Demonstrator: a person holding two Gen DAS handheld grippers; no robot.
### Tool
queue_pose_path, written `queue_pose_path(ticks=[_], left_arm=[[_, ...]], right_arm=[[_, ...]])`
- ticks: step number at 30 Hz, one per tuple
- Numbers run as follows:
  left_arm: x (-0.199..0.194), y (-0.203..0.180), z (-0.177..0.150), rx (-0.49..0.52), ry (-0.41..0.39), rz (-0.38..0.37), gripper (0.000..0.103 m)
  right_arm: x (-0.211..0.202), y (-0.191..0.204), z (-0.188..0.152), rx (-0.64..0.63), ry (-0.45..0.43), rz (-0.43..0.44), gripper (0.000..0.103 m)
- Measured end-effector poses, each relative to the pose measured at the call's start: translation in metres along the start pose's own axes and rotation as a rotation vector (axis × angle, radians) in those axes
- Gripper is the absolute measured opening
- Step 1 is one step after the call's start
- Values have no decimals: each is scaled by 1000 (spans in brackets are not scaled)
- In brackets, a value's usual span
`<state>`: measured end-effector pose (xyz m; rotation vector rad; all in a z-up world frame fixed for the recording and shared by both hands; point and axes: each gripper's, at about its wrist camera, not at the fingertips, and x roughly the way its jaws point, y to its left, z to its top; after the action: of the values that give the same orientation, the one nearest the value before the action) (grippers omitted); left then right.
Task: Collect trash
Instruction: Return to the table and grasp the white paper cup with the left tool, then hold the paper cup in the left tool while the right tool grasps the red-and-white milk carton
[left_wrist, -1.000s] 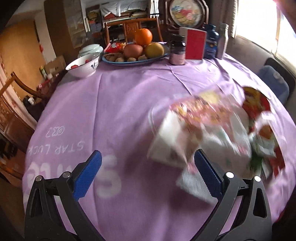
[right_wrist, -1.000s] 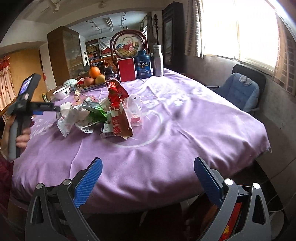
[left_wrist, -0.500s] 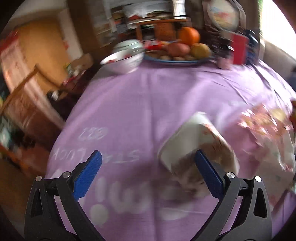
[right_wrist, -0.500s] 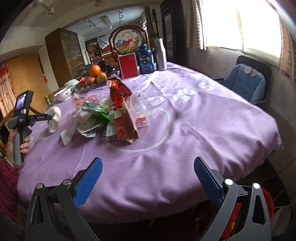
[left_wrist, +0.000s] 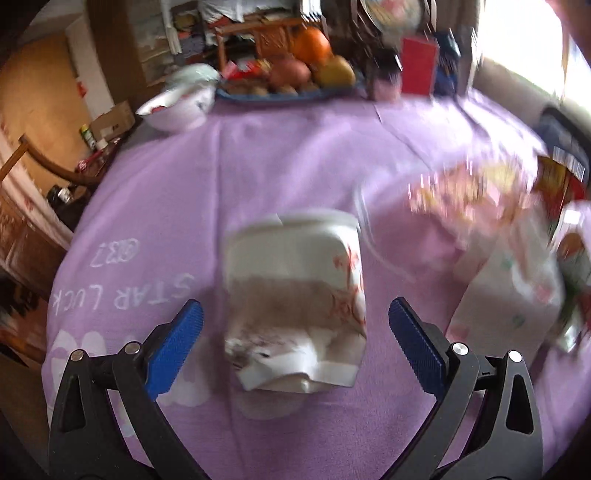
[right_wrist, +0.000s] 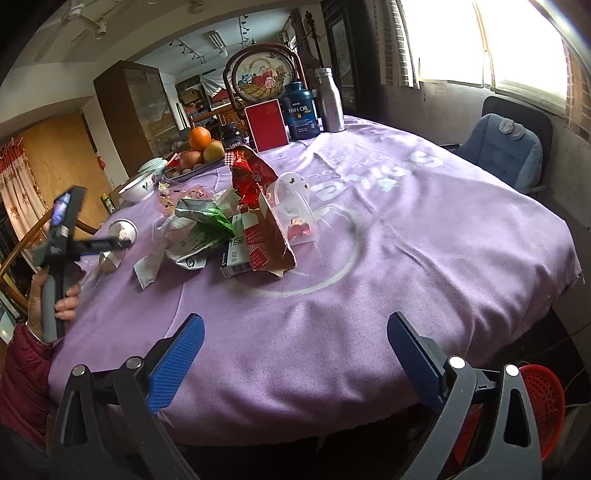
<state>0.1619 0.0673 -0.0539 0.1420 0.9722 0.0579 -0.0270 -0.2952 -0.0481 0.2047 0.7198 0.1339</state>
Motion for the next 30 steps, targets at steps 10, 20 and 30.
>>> queue_pose_path(ticks=[10,20,30], left_arm=[[19,15,-4,-100,38,-61,98],[16,14,-7,-113,18,-50,98],[16,14,-7,-117,18,-49,98]], right_arm=[[26,8,35,-15,6,66,97],[86,52,56,-173,90,20,84],[117,55,64,-199,169,24,45]])
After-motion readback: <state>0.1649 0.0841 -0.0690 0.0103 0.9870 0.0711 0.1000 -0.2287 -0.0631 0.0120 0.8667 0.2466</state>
